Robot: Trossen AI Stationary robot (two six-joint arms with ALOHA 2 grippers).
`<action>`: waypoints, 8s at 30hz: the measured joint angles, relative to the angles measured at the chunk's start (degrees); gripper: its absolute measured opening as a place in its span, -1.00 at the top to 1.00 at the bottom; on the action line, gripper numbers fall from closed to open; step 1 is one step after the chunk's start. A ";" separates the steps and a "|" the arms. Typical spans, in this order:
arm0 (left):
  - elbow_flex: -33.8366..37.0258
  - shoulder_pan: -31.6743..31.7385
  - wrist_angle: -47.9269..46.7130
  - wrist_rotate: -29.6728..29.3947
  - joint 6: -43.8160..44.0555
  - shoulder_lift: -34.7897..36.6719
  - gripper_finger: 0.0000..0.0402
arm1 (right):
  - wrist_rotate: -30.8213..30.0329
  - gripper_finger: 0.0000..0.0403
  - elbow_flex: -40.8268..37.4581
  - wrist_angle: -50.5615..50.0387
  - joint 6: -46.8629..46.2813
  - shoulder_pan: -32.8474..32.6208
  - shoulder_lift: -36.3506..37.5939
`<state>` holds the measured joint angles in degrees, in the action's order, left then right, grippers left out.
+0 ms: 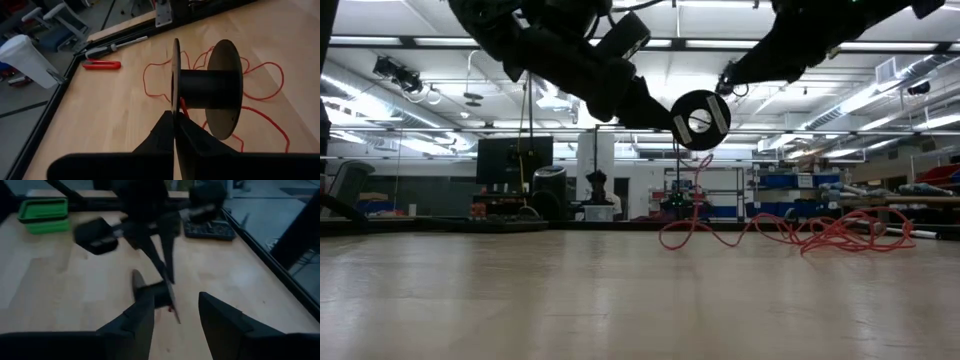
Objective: Coil cords
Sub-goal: Coil the red wire onto the black spool
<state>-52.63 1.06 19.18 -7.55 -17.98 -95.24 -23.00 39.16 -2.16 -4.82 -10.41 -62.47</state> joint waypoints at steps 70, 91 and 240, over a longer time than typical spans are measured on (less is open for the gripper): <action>-3.57 -2.01 11.36 -13.84 0.56 13.55 0.97 | -9.50 0.97 -0.94 -3.92 -12.63 -1.01 -17.56; -3.53 -0.96 -31.01 -19.41 2.43 13.49 0.97 | -18.40 0.99 -0.94 -24.73 -18.77 -2.87 9.94; -5.76 4.09 -0.70 -10.38 15.80 2.62 0.97 | -24.25 0.99 -5.66 -19.11 -10.31 8.93 20.03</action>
<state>-58.39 5.15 18.48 -17.93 -2.18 -92.62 -47.25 33.50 -21.27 -15.13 -1.49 -42.43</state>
